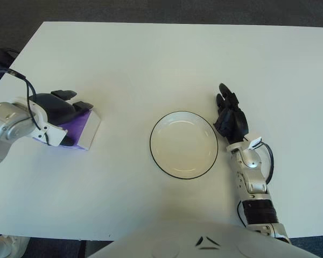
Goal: Put the tissue paper into the plate.
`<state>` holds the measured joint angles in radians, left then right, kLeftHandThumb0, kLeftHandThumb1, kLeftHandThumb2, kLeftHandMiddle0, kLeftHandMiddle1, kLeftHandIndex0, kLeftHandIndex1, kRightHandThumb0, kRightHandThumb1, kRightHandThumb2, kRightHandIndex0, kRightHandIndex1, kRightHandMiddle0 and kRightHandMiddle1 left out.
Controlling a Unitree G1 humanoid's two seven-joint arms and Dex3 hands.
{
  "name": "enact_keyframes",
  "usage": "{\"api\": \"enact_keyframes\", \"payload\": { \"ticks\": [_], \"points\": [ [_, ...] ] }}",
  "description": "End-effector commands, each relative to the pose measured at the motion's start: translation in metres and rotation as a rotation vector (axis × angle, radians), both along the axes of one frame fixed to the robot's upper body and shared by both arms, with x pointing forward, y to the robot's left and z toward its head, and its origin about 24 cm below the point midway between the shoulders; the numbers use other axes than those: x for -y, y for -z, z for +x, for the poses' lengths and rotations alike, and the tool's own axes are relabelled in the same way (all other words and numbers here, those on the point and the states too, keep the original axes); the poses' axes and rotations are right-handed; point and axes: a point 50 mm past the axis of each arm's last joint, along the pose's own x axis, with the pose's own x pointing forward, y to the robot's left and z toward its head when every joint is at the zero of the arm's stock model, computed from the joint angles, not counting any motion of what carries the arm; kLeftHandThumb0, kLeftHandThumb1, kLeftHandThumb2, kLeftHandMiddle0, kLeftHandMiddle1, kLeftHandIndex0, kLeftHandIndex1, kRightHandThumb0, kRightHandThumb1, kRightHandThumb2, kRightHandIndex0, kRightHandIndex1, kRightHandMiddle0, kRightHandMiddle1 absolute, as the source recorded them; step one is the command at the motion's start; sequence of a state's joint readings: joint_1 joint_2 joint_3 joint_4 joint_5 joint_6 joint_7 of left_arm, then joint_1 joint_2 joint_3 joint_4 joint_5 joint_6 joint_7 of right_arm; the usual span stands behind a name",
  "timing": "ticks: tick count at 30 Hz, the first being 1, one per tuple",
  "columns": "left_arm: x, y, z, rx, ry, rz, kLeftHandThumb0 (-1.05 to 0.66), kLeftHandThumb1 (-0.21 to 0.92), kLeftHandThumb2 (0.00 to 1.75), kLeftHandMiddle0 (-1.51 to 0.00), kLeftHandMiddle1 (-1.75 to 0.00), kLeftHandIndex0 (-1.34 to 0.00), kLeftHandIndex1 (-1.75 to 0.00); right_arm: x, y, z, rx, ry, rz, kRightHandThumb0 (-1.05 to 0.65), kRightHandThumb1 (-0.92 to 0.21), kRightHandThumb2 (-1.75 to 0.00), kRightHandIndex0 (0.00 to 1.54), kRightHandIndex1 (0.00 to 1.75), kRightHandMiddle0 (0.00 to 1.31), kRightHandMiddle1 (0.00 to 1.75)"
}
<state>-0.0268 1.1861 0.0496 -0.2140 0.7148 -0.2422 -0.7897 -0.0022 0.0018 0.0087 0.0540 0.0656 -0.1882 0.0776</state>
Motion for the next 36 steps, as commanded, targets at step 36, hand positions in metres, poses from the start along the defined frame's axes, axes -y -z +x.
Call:
{"api": "enact_keyframes", "payload": {
  "ticks": [36],
  "points": [
    [-0.022, 0.067, 0.007, -0.068, -0.066, 0.078, -1.05, 0.92, 0.4, 0.0, 0.0, 0.0, -0.03, 0.011, 0.052, -0.027, -0.295, 0.021, -0.008, -0.85, -0.92, -1.07, 0.18, 0.03, 0.0, 0.32]
  ]
}}
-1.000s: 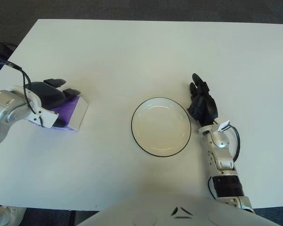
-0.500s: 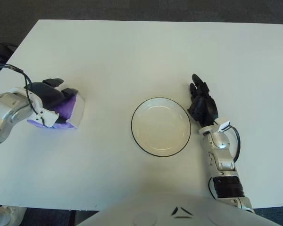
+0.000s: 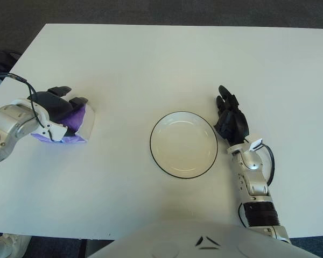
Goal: Put the tissue paper into the plate.
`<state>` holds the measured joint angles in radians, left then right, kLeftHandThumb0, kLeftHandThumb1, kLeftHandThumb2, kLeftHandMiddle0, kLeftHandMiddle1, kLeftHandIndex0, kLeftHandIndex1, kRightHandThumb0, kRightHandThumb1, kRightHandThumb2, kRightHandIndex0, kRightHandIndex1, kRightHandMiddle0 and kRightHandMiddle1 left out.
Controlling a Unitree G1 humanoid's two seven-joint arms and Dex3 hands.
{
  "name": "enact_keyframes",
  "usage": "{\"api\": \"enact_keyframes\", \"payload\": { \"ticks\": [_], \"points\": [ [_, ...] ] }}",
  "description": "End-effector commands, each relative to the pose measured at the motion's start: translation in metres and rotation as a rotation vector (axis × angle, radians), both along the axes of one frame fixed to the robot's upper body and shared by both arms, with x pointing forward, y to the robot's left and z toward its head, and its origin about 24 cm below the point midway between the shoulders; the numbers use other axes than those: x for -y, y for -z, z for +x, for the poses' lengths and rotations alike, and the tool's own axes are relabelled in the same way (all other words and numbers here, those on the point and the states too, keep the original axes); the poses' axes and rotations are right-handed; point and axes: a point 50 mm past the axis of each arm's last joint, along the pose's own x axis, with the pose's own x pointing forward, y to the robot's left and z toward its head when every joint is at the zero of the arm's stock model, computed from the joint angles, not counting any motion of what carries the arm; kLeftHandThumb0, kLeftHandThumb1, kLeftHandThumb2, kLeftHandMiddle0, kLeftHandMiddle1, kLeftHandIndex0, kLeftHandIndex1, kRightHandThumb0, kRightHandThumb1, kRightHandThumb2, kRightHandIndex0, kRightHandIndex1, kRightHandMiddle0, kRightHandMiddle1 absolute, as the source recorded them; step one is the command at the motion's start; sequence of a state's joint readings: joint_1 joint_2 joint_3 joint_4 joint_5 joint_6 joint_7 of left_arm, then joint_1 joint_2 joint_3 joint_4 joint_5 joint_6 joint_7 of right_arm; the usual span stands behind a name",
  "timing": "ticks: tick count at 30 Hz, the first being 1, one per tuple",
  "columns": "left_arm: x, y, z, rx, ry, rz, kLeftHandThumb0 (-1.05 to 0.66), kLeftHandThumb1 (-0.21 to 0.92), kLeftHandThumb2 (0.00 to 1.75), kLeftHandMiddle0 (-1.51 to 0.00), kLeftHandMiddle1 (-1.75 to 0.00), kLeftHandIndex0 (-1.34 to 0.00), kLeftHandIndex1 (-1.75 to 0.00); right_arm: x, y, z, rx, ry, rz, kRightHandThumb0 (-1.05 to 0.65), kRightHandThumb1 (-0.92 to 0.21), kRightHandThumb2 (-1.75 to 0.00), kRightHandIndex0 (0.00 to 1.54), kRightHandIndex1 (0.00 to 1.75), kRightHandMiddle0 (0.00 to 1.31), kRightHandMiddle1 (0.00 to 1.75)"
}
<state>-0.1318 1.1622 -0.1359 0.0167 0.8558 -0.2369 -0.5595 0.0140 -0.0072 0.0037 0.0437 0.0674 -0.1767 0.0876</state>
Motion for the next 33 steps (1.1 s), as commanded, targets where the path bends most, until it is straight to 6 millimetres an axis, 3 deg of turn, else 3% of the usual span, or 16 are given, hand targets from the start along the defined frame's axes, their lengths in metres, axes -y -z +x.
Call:
{"api": "enact_keyframes", "payload": {
  "ticks": [1, 15, 25, 27, 28, 29, 30, 32, 33],
  "points": [
    [-0.001, 0.035, -0.012, -0.127, -0.037, 0.03, -1.05, 0.92, 0.4, 0.0, 0.0, 0.0, -0.02, 0.008, 0.049, -0.024, -0.278, 0.023, 0.0, -0.85, -0.92, -1.07, 0.18, 0.03, 0.0, 0.32],
    [-0.002, 0.047, -0.012, -0.155, -0.058, 0.041, -1.05, 0.92, 0.39, 0.0, 0.0, 0.0, 0.0, 0.01, 0.049, -0.023, -0.281, 0.025, 0.001, -0.85, -0.92, -1.07, 0.18, 0.04, 0.0, 0.33],
    [-0.004, 0.055, -0.013, -0.161, -0.064, 0.008, -1.04, 0.92, 0.27, 0.0, 0.0, -0.03, -0.04, 0.01, 0.049, -0.023, -0.275, 0.019, 0.001, -0.85, -0.92, -1.07, 0.18, 0.03, 0.0, 0.32],
    [-0.007, 0.058, -0.013, -0.145, -0.053, -0.023, -0.99, 0.91, 0.23, -0.08, -0.04, -0.02, -0.25, 0.01, 0.049, -0.023, -0.274, 0.02, 0.002, -0.85, -0.92, -1.07, 0.18, 0.03, 0.0, 0.32],
    [-0.007, 0.059, -0.013, -0.137, -0.048, -0.036, -0.93, 0.89, 0.21, -0.19, -0.16, -0.01, -0.51, 0.01, 0.049, -0.023, -0.274, 0.02, 0.003, -0.85, -0.92, -1.07, 0.18, 0.03, 0.0, 0.32],
    [-0.008, 0.06, -0.013, -0.13, -0.04, -0.049, -0.92, 0.88, 0.2, -0.21, -0.24, -0.01, -0.62, 0.01, 0.049, -0.023, -0.274, 0.02, 0.003, -0.85, -0.92, -1.07, 0.18, 0.03, 0.0, 0.32],
    [-0.009, 0.061, -0.013, -0.125, -0.035, -0.057, -0.87, 0.86, 0.2, -0.27, -0.41, 0.0, -0.89, 0.01, 0.049, -0.023, -0.274, 0.021, 0.002, -0.85, -0.92, -1.07, 0.18, 0.03, 0.0, 0.32],
    [-0.011, 0.063, -0.014, -0.116, -0.02, -0.075, -0.8, 0.81, 0.25, -0.32, -0.63, -0.04, -1.2, 0.01, 0.049, -0.023, -0.274, 0.022, 0.001, -0.85, -0.92, -1.07, 0.18, 0.03, 0.0, 0.32],
    [-0.012, 0.064, -0.014, -0.108, -0.012, -0.089, -0.75, 0.73, 0.39, -0.36, -0.74, -0.08, -1.4, 0.01, 0.049, -0.023, -0.274, 0.023, 0.0, -0.85, -0.92, -1.07, 0.18, 0.03, 0.0, 0.32]
  ]
}}
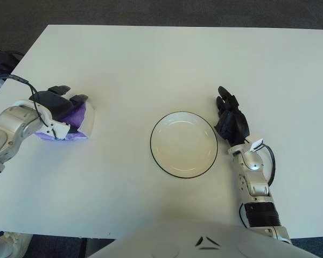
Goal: Put the tissue paper into the plate.
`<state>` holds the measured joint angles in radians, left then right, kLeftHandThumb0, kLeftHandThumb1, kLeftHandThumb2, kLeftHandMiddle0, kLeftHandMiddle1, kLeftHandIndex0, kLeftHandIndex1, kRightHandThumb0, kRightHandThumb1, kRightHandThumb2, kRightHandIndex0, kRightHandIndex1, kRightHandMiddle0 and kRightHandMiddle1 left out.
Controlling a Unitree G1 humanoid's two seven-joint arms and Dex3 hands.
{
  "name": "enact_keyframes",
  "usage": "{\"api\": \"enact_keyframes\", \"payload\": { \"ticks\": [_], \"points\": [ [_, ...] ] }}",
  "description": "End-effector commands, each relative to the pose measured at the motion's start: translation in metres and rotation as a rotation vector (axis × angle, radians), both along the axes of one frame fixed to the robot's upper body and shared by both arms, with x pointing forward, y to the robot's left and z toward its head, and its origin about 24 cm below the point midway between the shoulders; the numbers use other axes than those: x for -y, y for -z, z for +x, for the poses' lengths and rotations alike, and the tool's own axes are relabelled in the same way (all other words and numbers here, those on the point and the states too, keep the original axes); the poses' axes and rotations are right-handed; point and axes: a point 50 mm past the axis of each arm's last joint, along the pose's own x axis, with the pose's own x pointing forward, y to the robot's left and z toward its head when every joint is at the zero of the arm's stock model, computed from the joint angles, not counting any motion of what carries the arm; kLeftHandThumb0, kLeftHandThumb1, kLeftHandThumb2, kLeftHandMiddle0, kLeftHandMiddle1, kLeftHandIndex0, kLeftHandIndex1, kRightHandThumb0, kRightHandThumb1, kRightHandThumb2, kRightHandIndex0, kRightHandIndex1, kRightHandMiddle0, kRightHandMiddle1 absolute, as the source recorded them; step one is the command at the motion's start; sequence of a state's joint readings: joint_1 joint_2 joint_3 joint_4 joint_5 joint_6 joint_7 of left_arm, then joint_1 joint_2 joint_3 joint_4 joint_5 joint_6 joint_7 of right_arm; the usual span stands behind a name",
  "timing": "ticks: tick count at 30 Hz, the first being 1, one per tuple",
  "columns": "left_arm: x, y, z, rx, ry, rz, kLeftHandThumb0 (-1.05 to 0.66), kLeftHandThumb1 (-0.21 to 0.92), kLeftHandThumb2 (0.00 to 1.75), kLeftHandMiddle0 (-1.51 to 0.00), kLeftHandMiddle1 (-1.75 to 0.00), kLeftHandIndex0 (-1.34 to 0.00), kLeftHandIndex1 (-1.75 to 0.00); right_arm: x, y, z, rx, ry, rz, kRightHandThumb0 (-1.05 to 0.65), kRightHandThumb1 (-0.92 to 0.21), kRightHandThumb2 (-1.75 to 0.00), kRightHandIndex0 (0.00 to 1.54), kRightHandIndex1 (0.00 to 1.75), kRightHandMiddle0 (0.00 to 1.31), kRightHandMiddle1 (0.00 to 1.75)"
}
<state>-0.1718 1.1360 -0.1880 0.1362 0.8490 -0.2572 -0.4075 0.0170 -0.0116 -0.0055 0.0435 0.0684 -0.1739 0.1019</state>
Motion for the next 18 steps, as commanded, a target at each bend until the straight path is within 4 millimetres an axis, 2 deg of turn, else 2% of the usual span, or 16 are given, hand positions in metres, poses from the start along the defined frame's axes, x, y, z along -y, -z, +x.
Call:
{"api": "enact_keyframes", "payload": {
  "ticks": [1, 3, 5, 6, 7, 8, 10, 14, 16, 18],
  "points": [
    [-0.004, 0.053, -0.021, -0.168, -0.005, -0.032, -0.63, 0.65, 0.59, -0.39, -0.84, -0.25, -1.47, 0.007, 0.048, -0.023, -0.269, 0.028, 0.003, -0.85, -0.92, -1.07, 0.19, 0.03, 0.0, 0.32],
    [-0.004, 0.058, -0.019, -0.136, 0.003, -0.055, -0.54, 0.56, 0.8, -0.44, -0.96, -0.41, -1.54, 0.007, 0.048, -0.022, -0.269, 0.03, 0.004, -0.85, -0.92, -1.07, 0.19, 0.04, 0.0, 0.32],
    [-0.002, 0.061, -0.018, -0.077, 0.013, -0.09, -0.48, 0.49, 0.95, -0.5, -1.08, -0.51, -1.59, 0.006, 0.048, -0.022, -0.268, 0.033, 0.007, -0.84, -0.92, -1.07, 0.19, 0.04, 0.0, 0.32],
    [-0.001, 0.062, -0.017, -0.035, 0.018, -0.119, -0.47, 0.48, 0.98, -0.51, -1.11, -0.52, -1.6, 0.006, 0.048, -0.022, -0.267, 0.034, 0.009, -0.84, -0.92, -1.07, 0.19, 0.04, 0.0, 0.32],
    [-0.001, 0.062, -0.017, -0.005, 0.022, -0.138, -0.3, 0.43, 1.05, -0.57, -1.21, -0.51, -1.65, 0.006, 0.048, -0.022, -0.267, 0.035, 0.01, -0.84, -0.92, -1.07, 0.19, 0.04, 0.0, 0.32],
    [0.0, 0.062, -0.016, 0.03, 0.026, -0.168, -0.24, 0.42, 1.07, -0.59, -1.25, -0.51, -1.67, 0.006, 0.048, -0.022, -0.266, 0.036, 0.012, -0.84, -0.92, -1.07, 0.19, 0.04, 0.0, 0.32],
    [0.0, 0.062, -0.016, 0.076, 0.031, -0.206, -0.1, 0.29, 1.28, -0.66, -1.54, -0.5, -1.66, 0.006, 0.048, -0.022, -0.266, 0.037, 0.014, -0.83, -0.92, -1.07, 0.2, 0.04, 0.0, 0.32],
    [0.004, 0.062, -0.016, 0.175, 0.072, -0.25, -0.04, 0.17, 1.42, -0.75, -1.69, -0.6, -1.55, 0.006, 0.048, -0.022, -0.266, 0.039, 0.019, -0.83, -0.92, -1.07, 0.2, 0.04, 0.0, 0.32],
    [0.005, 0.062, -0.016, 0.226, 0.102, -0.258, -0.02, 0.05, 1.57, -0.82, -1.72, -0.65, -1.61, 0.006, 0.048, -0.022, -0.266, 0.042, 0.02, -0.83, -0.92, -1.06, 0.2, 0.04, 0.0, 0.33],
    [0.005, 0.063, -0.015, 0.253, 0.118, -0.275, -0.01, 0.0, 1.64, -0.85, -1.74, -0.67, -1.66, 0.006, 0.048, -0.022, -0.266, 0.045, 0.019, -0.83, -0.92, -1.06, 0.21, 0.04, 0.0, 0.34]
  ]
}}
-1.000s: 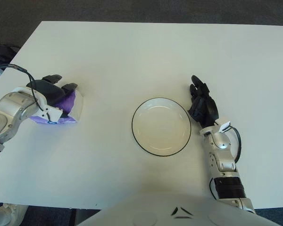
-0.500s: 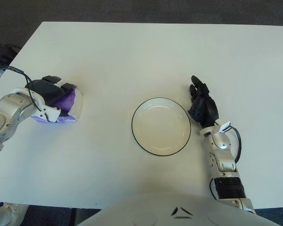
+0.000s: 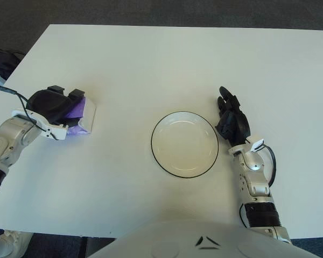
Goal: Put the tissue paper into the plate.
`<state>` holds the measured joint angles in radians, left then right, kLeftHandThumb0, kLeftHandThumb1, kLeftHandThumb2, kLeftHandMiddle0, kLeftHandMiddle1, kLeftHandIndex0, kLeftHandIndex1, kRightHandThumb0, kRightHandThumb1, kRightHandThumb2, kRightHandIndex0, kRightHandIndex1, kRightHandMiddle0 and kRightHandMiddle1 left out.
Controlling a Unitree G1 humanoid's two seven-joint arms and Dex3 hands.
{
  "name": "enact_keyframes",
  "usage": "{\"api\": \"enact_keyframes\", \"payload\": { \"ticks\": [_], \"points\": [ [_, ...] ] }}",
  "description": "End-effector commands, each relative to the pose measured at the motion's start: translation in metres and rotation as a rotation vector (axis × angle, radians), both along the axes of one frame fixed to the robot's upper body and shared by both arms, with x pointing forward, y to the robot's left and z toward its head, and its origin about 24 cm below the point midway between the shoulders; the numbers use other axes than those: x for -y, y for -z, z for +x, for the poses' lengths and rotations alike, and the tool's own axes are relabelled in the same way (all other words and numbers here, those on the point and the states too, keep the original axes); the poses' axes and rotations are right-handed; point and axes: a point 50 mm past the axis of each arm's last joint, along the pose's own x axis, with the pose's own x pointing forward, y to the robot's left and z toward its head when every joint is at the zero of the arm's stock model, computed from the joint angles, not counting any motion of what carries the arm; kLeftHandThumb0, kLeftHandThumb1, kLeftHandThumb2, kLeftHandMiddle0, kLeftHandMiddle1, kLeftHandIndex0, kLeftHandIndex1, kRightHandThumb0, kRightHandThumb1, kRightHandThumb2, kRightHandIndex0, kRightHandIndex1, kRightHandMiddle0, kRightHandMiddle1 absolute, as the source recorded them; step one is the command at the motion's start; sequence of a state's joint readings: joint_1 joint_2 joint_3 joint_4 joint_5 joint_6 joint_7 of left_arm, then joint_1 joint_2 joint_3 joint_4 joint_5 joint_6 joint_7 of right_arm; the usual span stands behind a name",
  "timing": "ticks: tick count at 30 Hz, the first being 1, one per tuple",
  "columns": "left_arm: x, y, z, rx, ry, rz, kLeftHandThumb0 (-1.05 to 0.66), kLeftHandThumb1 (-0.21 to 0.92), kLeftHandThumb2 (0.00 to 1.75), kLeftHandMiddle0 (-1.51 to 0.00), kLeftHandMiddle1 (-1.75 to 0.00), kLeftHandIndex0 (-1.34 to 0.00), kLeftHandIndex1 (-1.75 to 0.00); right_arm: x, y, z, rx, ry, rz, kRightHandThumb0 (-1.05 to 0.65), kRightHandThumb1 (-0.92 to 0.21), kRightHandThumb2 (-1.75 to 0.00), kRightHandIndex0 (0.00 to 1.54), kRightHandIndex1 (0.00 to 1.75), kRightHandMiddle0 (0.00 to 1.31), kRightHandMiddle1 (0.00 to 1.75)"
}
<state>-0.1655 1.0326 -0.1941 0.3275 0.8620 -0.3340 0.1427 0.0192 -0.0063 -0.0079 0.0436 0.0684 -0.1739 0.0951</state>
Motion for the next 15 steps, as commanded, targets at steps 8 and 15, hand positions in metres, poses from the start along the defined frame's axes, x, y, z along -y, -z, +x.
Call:
{"api": "enact_keyframes", "payload": {
  "ticks": [8, 15],
  "points": [
    [0.01, 0.043, -0.012, -0.028, 0.085, -0.125, -0.01, -0.06, 1.74, -0.88, -1.75, -0.69, -1.72, 0.006, 0.047, -0.021, -0.263, 0.038, 0.007, -0.83, -0.92, -1.05, 0.23, 0.05, 0.0, 0.39],
    [0.013, 0.031, -0.007, 0.083, 0.133, -0.221, -0.01, -0.06, 1.75, -0.88, -1.75, -0.68, -1.74, 0.006, 0.048, -0.02, -0.266, 0.037, 0.002, -0.82, -0.92, -1.05, 0.23, 0.05, 0.0, 0.41]
  ]
}}
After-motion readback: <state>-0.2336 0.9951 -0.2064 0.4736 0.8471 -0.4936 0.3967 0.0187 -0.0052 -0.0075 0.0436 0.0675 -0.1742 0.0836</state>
